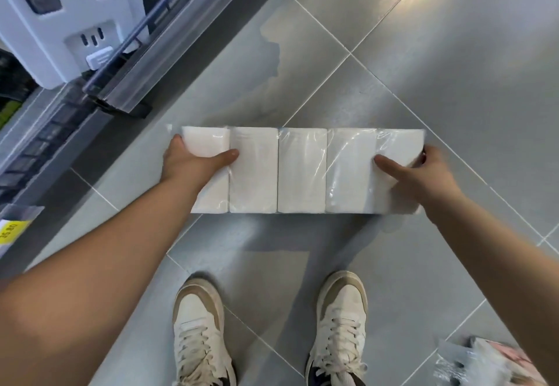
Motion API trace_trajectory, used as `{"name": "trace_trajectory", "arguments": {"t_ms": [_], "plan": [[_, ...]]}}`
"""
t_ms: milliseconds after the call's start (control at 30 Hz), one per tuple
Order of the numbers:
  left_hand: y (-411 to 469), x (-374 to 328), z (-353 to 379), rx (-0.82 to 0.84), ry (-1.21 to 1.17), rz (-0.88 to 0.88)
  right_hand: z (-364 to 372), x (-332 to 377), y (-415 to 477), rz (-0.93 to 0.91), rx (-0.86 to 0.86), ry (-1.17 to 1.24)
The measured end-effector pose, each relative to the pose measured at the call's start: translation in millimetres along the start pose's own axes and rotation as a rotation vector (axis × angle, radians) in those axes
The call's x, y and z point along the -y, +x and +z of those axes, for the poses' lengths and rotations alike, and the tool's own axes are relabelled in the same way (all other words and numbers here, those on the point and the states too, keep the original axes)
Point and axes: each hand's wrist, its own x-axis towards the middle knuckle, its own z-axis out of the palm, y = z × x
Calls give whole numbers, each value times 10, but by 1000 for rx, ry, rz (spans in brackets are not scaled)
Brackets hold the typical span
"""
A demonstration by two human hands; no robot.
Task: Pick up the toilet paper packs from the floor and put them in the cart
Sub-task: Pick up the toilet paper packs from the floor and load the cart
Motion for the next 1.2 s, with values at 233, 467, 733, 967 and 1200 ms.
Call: {"name": "trace_trajectory", "arguments": {"t_ms": [233, 467, 733, 967, 1200], "plan": [[211, 5, -22, -26, -23, 16, 19, 59, 147, 36, 7, 95], [278, -409, -3, -54, -161, 198, -142, 227, 250, -29, -77, 180], [268, -524, -99, -75, -285, 375, -321, 312, 110, -146, -145, 306], [-2, 59, -188, -65, -71, 406, -199, -313, -235, -184, -137, 203], [-27, 391, -168, -12, 76, 308, -152, -489, -222, -364, 9, 79]]}}
